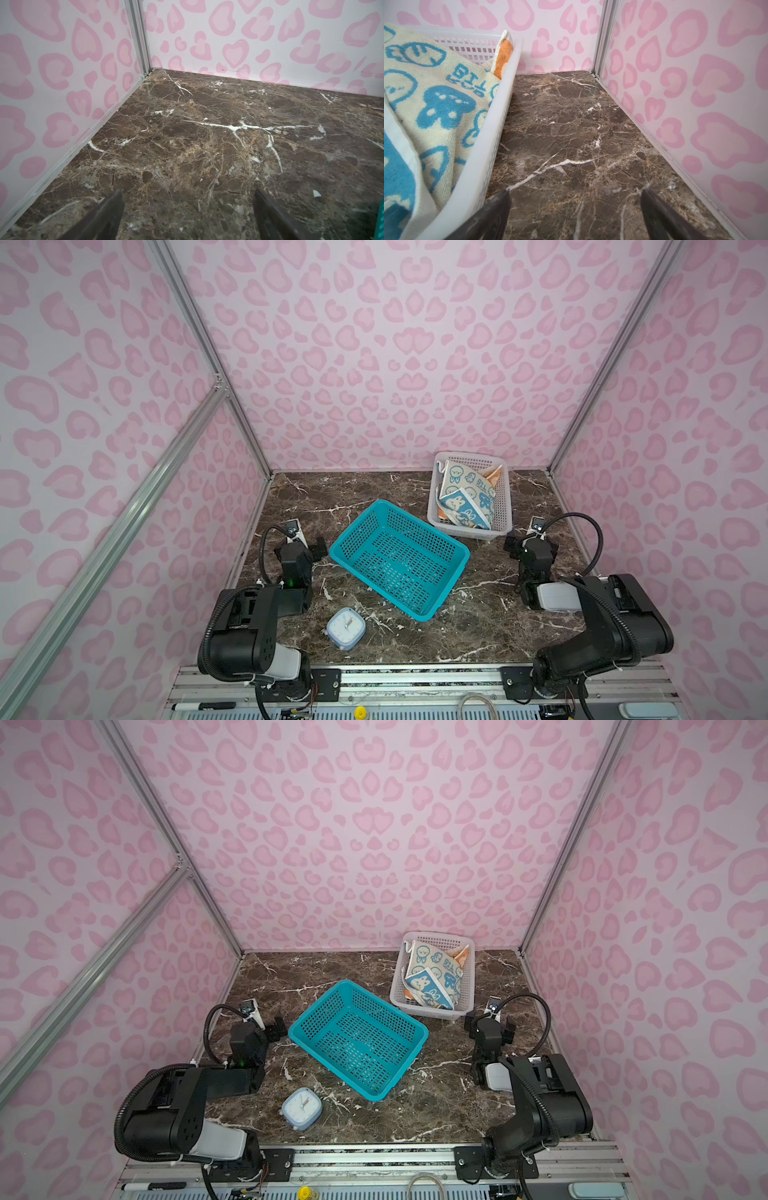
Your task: Fold and stack the towels
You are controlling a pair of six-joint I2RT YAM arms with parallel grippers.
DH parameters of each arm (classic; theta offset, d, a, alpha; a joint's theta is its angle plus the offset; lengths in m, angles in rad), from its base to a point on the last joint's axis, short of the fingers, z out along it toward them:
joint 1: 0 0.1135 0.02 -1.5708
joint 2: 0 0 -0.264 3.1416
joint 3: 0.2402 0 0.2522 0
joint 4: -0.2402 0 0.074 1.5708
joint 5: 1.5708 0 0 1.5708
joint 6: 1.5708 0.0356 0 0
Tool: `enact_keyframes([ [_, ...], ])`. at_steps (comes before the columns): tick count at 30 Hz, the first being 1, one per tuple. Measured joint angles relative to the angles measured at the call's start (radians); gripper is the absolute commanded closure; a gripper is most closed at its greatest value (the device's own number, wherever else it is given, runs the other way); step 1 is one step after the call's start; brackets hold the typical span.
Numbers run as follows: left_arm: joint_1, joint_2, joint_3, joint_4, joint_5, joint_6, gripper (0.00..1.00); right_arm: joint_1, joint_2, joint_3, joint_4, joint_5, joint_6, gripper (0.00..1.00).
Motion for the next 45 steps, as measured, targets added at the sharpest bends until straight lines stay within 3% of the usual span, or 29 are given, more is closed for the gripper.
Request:
enact_keyframes([
  [41, -0.001, -0.001, -0.002, 0.001, 0.004, 0.0, 0.02, 0.0, 0.0, 0.0, 0.0, 0.0, 0.0, 0.01],
  [45, -0.005, -0.041, 0.003, -0.023, -0.038, -0.014, 0.02, 0.008, -0.011, -0.004, 0.002, 0.01, 0.0, 0.01],
])
